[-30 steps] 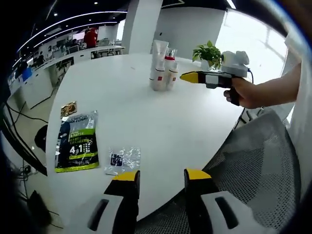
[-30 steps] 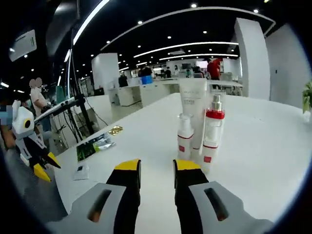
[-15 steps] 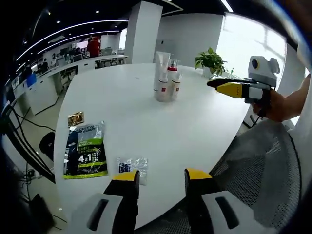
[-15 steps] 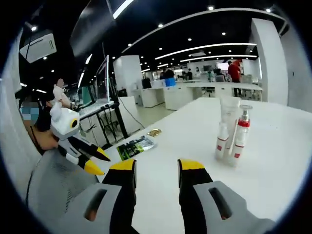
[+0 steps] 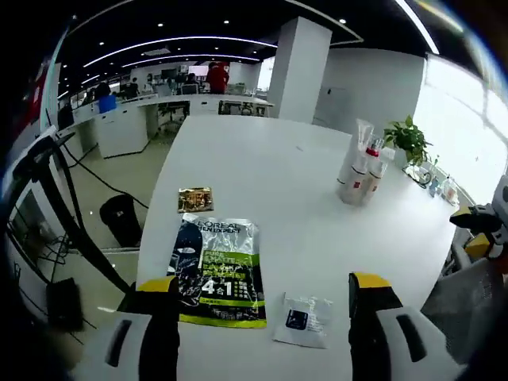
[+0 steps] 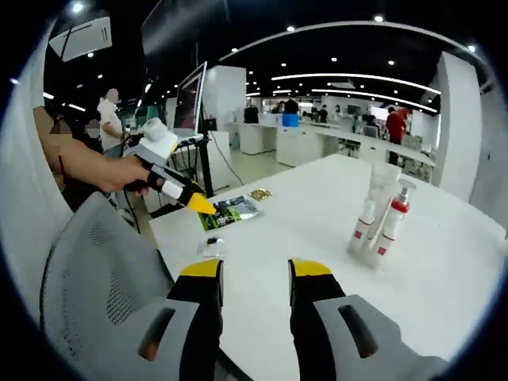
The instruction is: Arrange the skincare products in the storage area until every visible bottle or jar stands upright without overlapping.
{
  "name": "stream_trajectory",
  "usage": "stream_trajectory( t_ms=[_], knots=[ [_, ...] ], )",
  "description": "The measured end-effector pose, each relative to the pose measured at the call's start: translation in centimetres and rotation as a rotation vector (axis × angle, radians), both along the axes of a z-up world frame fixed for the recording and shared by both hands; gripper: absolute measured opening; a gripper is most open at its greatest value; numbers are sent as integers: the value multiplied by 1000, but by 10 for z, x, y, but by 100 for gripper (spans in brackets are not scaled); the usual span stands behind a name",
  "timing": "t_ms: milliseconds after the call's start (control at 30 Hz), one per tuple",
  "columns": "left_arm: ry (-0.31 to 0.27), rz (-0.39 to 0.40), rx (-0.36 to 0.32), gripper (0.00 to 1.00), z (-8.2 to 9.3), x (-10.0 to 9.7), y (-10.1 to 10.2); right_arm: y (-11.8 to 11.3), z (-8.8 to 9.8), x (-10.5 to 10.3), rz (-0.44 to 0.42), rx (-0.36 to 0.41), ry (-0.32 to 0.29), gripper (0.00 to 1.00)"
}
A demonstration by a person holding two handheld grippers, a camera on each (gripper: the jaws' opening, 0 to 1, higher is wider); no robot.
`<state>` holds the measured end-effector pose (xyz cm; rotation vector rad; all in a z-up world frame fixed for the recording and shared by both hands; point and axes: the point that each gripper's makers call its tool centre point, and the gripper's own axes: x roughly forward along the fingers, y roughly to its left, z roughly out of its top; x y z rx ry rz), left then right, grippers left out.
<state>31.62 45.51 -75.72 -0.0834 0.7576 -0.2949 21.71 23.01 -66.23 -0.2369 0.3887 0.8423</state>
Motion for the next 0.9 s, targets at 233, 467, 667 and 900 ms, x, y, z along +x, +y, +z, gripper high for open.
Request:
stream_trajectory(
  t_ms=[233, 467, 667, 900],
  knots=[
    [65, -12, 136, 100, -32, 31, 21, 8, -3, -10, 74, -41, -34, 28],
    [137, -35, 177, 95, -56, 34, 27, 10, -2, -13, 113, -80, -78, 23],
    [107, -49, 177, 96, -53, 40, 18, 11, -5, -14, 120, -76, -62, 23],
    [120, -67, 193, 78, -53, 41, 19, 10, -6, -13, 112, -70, -52, 23]
  ],
)
